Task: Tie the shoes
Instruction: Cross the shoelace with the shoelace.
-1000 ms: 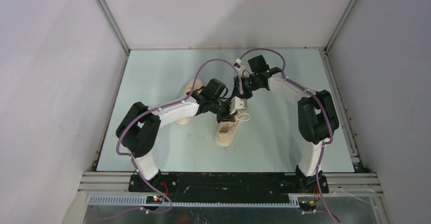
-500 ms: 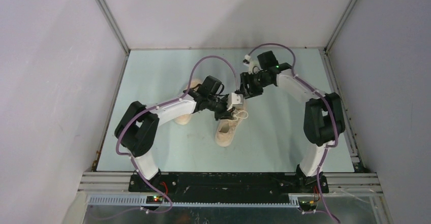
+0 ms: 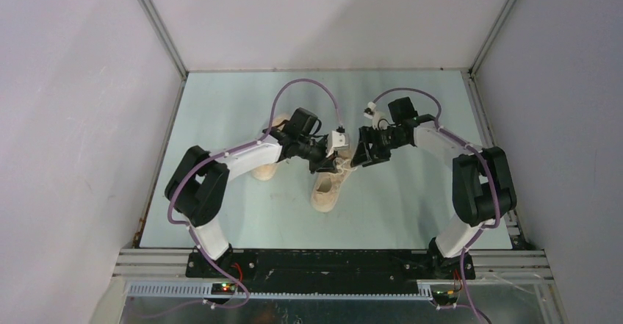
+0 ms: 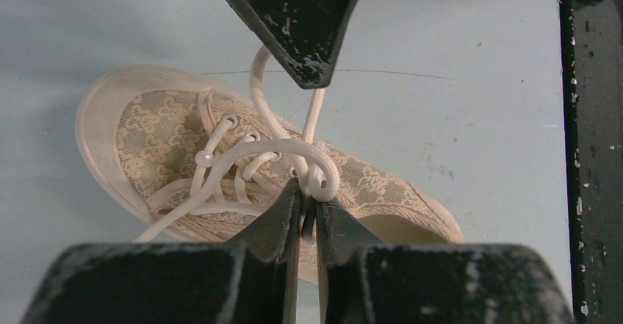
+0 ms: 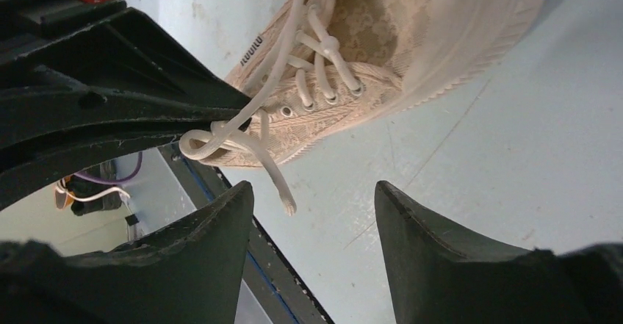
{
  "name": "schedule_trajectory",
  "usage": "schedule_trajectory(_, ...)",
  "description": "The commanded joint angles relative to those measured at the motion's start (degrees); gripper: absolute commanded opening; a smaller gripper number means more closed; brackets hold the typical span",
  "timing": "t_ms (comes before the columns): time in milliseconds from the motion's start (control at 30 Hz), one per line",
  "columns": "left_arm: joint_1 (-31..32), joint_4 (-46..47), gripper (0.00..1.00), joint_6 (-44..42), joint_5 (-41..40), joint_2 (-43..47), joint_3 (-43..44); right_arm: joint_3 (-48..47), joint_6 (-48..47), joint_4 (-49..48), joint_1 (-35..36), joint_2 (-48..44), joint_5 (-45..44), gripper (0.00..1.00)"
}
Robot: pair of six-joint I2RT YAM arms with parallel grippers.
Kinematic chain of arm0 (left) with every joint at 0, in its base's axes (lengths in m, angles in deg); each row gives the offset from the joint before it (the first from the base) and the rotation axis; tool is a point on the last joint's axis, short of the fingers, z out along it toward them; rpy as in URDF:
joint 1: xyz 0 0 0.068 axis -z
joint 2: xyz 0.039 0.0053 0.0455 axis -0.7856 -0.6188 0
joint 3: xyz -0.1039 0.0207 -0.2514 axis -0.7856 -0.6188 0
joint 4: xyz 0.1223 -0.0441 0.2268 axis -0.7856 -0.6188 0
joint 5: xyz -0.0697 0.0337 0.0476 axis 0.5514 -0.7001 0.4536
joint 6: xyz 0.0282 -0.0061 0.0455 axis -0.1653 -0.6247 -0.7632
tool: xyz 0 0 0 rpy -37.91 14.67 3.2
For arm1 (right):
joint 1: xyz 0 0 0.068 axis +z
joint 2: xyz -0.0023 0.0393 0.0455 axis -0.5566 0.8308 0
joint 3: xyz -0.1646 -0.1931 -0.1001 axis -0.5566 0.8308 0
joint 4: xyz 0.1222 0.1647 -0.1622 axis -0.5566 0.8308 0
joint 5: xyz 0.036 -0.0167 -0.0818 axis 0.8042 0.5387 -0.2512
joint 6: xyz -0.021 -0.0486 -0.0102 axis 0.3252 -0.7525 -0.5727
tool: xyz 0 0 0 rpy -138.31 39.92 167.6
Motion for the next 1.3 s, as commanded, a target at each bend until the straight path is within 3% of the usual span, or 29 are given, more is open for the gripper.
schedule_trajectory(0, -0.91, 2.09, 0.13, 2.02, 3.02, 1.07, 0.51, 0.14, 1.69, -5.24, 1.07, -1.95, 4.48, 0.60)
schedule_trajectory(133, -1.34, 2.09, 0.13, 2.76, 3.35, 0.89, 0.66, 0.13, 2.32, -6.49, 1.79, -1.48, 6.24, 0.39)
schedule_trajectory(233, -1.41, 1.49, 0.13, 2.84, 3.95, 0.75, 1.04, 0.14, 1.99, -7.20, 2.06, -2.31, 7.39, 0.11)
schedule_trajectory(300, -1.44, 1.24, 0.14, 3.58, 4.00, 0.57, 1.44, 0.16, 1.57, -7.16, 2.00, -3.15, 7.87, 0.00)
schedule_trajectory(467, -1.47, -4.30, 0.29, 2.83, 5.91, -0.40, 4.87, 0.13, 0.16, -6.28, 2.12, -6.19, 8.38, 0.00)
schedule_trajectory(667, -1.42, -12.63, 0.36, -1.15, 9.22, -2.31, 9.21, -0.54, 0.12, -5.59, 2.11, -6.94, 8.42, 0.00)
schedule_trajectory(833, -1.42, -12.95, 0.36, 0.12, 9.36, -3.03, 10.09, -1.45, 0.57, -5.72, 2.39, -5.65, 8.29, 0.00)
schedule_trajectory(1100, -2.34, -10.46, 0.26, 3.70, 7.64, -3.65, 9.90, -1.60, -1.29, -4.32, 2.76, -5.66, 7.72, 0.00)
schedule_trajectory(1267, -3.56, -9.86, 0.25, 4.48, 7.98, -3.40, 9.79, -2.10, -2.67, -4.47, 2.50, -6.89, 11.10, 0.00)
